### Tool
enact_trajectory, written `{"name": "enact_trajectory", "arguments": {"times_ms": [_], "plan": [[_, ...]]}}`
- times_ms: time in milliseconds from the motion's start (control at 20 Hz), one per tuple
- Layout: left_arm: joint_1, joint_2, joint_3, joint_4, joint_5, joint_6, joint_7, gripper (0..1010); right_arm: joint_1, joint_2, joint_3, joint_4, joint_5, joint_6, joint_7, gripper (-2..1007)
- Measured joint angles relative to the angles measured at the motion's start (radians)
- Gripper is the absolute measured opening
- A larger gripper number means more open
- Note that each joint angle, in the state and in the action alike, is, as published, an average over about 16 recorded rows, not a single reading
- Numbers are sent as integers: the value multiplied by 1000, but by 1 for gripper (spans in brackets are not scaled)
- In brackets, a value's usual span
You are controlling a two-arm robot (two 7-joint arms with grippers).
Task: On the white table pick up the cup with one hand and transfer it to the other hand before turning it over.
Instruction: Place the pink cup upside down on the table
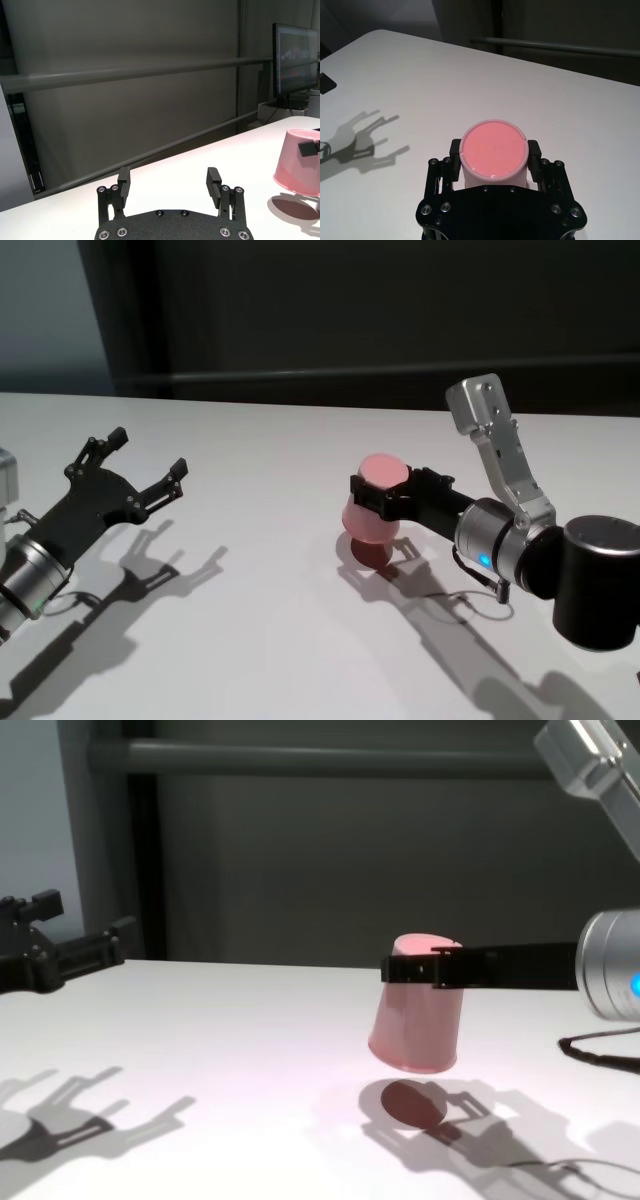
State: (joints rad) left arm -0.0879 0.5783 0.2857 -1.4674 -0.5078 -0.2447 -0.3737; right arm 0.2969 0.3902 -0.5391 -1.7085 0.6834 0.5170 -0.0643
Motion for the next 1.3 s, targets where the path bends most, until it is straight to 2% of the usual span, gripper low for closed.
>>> {"name": "enact_trajectory", "arguments": {"times_ms": [600,1300], "plan": [[0,0,0,0,0,0,0,1001,-11,-12,1,35,-32,28,11,763],[0,0,0,0,0,0,0,1001,-31,-31,19,45,-64,65,15,763]]}}
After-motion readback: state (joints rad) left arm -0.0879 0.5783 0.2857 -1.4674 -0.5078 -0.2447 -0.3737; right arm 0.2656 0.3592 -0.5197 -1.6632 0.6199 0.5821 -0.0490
